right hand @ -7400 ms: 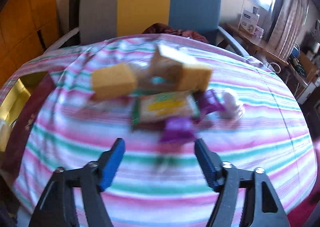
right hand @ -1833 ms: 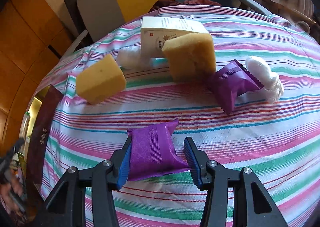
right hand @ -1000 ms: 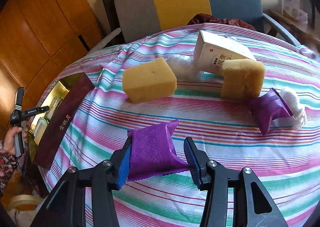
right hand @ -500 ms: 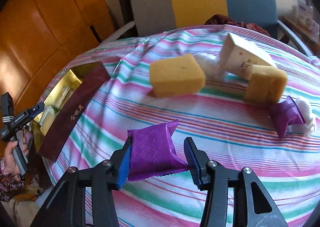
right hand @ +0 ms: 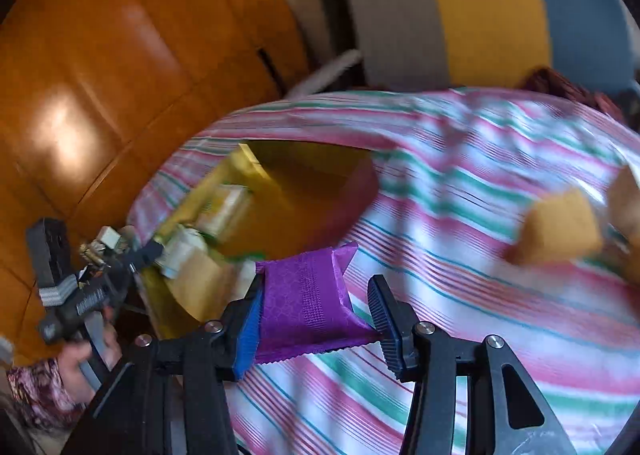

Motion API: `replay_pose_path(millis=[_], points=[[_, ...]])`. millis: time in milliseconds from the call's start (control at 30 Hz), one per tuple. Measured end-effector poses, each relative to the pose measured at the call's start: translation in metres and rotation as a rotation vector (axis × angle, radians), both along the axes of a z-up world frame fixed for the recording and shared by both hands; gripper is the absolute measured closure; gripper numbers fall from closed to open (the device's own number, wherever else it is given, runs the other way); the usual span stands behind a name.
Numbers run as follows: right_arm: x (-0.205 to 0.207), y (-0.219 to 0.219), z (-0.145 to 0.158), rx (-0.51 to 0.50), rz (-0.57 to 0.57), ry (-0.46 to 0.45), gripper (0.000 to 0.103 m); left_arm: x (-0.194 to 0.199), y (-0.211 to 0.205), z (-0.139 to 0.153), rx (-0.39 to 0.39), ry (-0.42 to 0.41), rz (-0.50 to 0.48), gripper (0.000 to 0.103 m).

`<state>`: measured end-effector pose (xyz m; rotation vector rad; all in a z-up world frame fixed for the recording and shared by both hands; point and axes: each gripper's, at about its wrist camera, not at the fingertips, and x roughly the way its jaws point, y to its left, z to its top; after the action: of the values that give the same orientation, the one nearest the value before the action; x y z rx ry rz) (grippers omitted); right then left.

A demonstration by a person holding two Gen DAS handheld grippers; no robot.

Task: Organize objects
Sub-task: 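Carry the WEIDAN packet into the gold tray and open the left gripper while the right holds the purple packet, then lower the purple packet into the gold tray and open the right gripper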

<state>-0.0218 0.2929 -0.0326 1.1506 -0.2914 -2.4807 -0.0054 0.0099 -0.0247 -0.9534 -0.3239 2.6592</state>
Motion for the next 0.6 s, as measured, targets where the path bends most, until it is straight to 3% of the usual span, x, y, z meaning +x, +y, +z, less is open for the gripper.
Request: replay_pose_path(millis=[167,367,467,600], points=[[-0.043,-0.071,-0.006,0.038,0.028,-0.053,0.052,0.001,-0.014,0.008,0.038,0.019,0.034,0.045],[-0.081,-0.12,-0.03,0.05,0.032,-0.133,0.056,-0.006,-0.041,0.01,0.072,0.004,0.152,0.045],[-0.081,-0.118,-0.029,-0.008,0.001,-0.12,0.056,-0.009,-0.052,0.007,0.116,-0.021,0.187,0.045],[-0.074,-0.1,-0.015,-0.021,-0.049,-0.072,0.052,-0.011,-0.054,0.005,0.113,-0.029,0.191,0.045]])
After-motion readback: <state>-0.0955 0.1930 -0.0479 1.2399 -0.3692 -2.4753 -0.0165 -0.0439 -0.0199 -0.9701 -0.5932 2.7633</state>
